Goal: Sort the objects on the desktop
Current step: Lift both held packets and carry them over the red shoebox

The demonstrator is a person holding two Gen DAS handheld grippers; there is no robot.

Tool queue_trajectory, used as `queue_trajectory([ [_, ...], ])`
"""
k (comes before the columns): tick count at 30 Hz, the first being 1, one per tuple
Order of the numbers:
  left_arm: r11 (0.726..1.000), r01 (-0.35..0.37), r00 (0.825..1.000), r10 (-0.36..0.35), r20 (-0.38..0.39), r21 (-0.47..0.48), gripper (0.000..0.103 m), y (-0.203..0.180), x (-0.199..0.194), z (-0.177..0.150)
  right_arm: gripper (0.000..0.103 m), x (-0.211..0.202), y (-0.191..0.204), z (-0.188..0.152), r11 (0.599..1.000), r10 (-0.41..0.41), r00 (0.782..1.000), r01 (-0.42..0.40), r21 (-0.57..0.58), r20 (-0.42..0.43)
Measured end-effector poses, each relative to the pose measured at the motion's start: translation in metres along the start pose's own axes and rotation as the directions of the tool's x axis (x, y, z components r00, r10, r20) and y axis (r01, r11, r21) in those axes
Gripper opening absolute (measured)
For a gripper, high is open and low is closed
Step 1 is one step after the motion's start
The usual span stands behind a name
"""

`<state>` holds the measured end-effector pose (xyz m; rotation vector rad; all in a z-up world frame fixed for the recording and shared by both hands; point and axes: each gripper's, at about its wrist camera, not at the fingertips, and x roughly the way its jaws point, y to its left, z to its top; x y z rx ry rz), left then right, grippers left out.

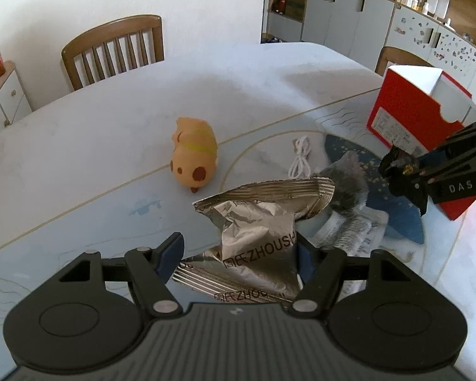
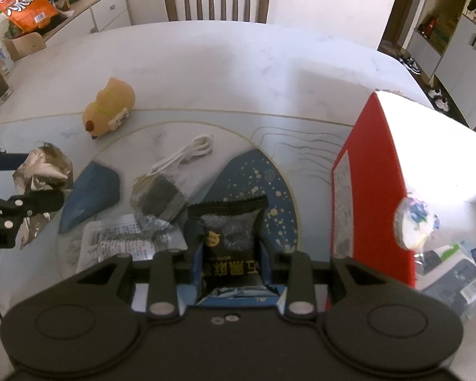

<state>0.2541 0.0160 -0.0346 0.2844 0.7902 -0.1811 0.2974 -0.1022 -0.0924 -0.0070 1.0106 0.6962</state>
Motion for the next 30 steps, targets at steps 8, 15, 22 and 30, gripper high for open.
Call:
queue_trajectory([
  [8,1.0,0.02,1.0,-0.021,0.019,0.022,0.071,-0.017,-0.02,0.002,0.034,-0.027,0.001,-0.011,1.0,0.015,0.999,-0.016,0.014,0.031],
  [15,0.998,0.042,0.999,-0.043,0.029,0.043,0.071,-0.038,-0.04,0.006,0.034,-0.054,-0.004,-0.025,0.998,0.036,0.998,-0.038,0.043,0.061],
  [22,0.995,0.061,0.997,-0.064,0.032,0.078,0.071,-0.062,-0.061,0.015,0.034,-0.087,-0.009,-0.037,0.997,0.044,0.996,-0.048,0.052,0.083],
  [30,0.991,0.074,0.994,-0.082,0.066,0.115,0.071,-0.089,-0.08,0.026,0.034,-0.121,-0.02,-0.05,0.997,0.042,0.991,-0.049,0.056,0.126],
])
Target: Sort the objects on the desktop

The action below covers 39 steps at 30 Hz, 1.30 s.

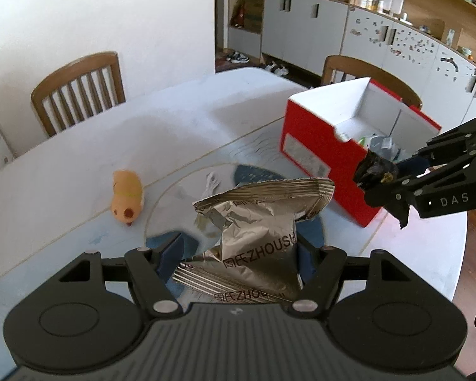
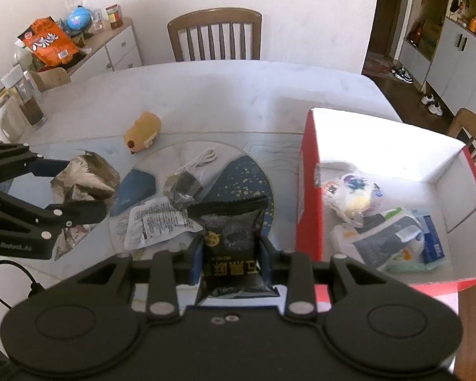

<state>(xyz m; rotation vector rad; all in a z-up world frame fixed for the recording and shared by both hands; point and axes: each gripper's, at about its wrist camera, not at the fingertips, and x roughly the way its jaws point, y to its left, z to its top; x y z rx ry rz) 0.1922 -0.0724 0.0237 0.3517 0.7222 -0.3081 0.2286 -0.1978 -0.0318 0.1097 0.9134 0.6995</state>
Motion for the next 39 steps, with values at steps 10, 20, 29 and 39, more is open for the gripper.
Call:
queue_trajectory([
  [10,0.999,0.015,0.999,-0.017,0.044,0.044,0.071,-0.036,-0.001,0.023,0.034,-0.023,-0.026,-0.01,1.0,-0.015,1.0,0.015,0.012,0.024],
  [20,0.998,0.029,0.997,-0.033,0.072,0.063,0.071,-0.079,0.014,0.049,0.034,-0.039,-0.073,-0.015,0.999,-0.03,0.999,0.029,0.025,0.039],
  [29,0.996,0.031,0.996,-0.038,0.077,0.084,0.071,-0.118,0.036,0.074,0.034,-0.042,-0.119,-0.016,0.999,-0.032,0.998,0.03,0.039,0.05],
  [39,0.994,0.035,0.996,-0.043,0.075,0.108,0.071,-0.153,0.056,0.093,0.034,-0.045,-0.164,-0.019,0.998,-0.039,0.997,0.036,0.054,0.06],
])
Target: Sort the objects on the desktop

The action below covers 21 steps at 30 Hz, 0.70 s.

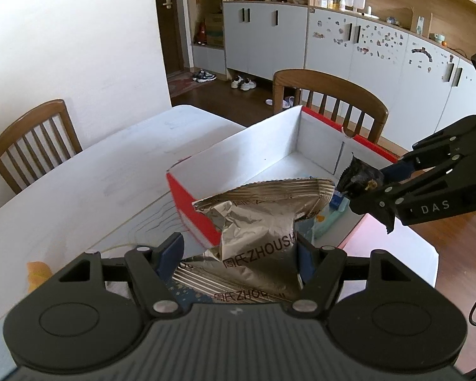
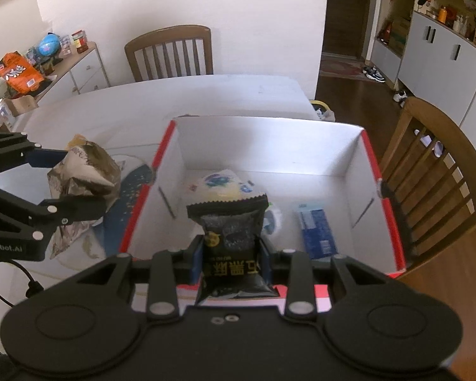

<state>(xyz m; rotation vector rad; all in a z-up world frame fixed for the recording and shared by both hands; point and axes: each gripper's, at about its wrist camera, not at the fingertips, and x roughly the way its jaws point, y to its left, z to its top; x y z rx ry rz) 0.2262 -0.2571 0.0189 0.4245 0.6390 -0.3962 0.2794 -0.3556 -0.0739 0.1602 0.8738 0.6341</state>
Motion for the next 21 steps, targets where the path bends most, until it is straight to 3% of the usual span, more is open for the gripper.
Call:
queue_trajectory([
  [21,0.999,0.016,0.999,-0.014,-0.041,0.029,0.071,-0.028,0.059,0.048,0.034,0.015,-0.062,0.007,1.0,0.009,1.0,-0.009,0.015,-0.001],
])
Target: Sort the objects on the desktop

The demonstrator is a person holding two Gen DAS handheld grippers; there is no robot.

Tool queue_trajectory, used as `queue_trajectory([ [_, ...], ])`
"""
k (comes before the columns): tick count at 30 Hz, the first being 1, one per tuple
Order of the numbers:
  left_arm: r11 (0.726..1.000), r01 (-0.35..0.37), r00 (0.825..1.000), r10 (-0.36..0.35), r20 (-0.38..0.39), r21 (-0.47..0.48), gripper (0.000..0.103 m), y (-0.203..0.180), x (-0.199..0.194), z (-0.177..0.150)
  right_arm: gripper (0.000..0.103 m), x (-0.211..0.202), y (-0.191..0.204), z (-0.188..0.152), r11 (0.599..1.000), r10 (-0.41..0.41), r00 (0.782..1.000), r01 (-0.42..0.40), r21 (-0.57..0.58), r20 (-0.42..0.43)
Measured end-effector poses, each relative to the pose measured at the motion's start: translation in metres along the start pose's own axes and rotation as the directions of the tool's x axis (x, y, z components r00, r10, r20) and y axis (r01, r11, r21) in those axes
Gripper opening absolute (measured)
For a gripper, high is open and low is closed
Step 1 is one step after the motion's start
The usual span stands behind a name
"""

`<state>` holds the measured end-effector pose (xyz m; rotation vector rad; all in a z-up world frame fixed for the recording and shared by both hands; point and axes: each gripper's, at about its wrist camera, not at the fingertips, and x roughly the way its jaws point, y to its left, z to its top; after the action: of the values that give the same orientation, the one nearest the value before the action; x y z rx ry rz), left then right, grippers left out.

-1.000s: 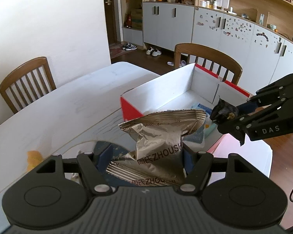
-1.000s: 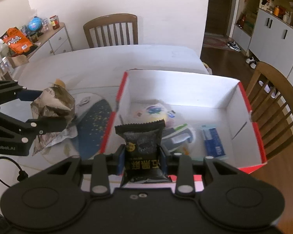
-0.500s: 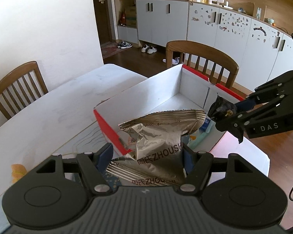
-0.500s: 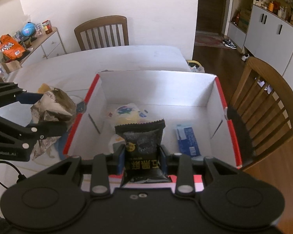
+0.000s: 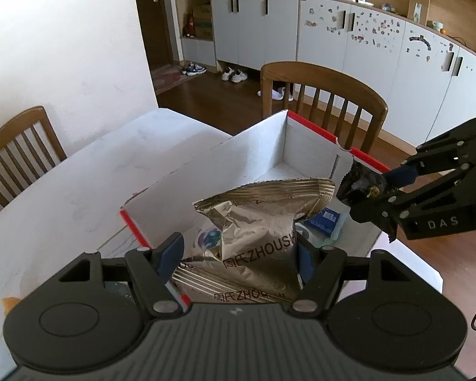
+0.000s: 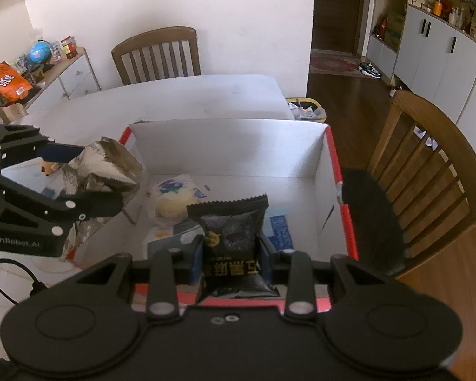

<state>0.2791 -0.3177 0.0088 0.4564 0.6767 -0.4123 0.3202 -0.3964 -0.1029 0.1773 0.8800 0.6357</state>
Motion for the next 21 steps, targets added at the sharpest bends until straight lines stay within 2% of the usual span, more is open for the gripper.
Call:
queue_trajectory([
  [8,1.0,0.02,0.999,-0.02,-0.028,-0.011,0.071,0.0,0.028,0.019,0.034,0.015,-0.011,0.003,1.0,-0.013,1.0,0.012,-0.016,-0.028],
  [21,0.998,0.052,0.998,-0.051,-0.049,0.027,0.071,-0.007,0.069,0.042,0.034,0.038,-0.017,0.009,0.998,-0.038,0.997,0.034,-0.055,-0.074],
])
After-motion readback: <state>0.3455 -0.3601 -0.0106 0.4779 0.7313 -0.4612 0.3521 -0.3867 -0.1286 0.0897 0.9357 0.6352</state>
